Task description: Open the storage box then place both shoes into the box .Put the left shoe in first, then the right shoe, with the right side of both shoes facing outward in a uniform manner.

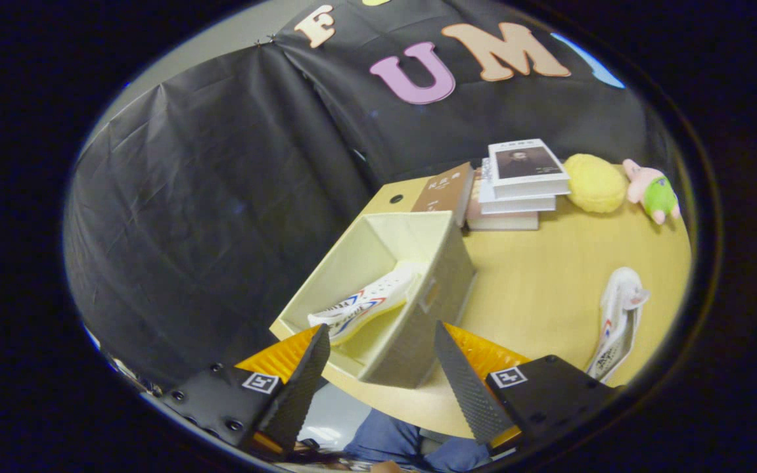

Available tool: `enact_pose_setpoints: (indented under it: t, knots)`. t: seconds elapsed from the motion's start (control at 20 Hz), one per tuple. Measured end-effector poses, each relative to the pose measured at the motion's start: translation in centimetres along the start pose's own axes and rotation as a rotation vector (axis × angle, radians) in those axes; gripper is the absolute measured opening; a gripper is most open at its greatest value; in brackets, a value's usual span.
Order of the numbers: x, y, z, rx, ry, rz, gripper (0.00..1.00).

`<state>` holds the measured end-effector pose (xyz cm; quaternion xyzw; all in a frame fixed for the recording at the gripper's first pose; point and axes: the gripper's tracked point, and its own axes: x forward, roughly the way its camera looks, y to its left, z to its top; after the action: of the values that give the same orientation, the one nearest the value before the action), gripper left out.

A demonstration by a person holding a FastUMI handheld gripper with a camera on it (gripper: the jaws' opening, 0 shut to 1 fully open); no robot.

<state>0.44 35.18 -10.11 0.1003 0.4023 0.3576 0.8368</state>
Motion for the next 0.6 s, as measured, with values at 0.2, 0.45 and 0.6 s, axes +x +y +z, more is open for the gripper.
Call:
enact_pose_setpoints:
  t: [0.2,0.45,0.6]
  knots:
    - [-3.9,-8.6,-1.3,0.078,-0.055,-0.136,1.00]
    - [-7.8,-19.4,-3.1,0.068,-0.101,-0.376,0.99]
    - [-8.9,-24.1,-3.5,0.013,-0.118,-0.510,0.98]
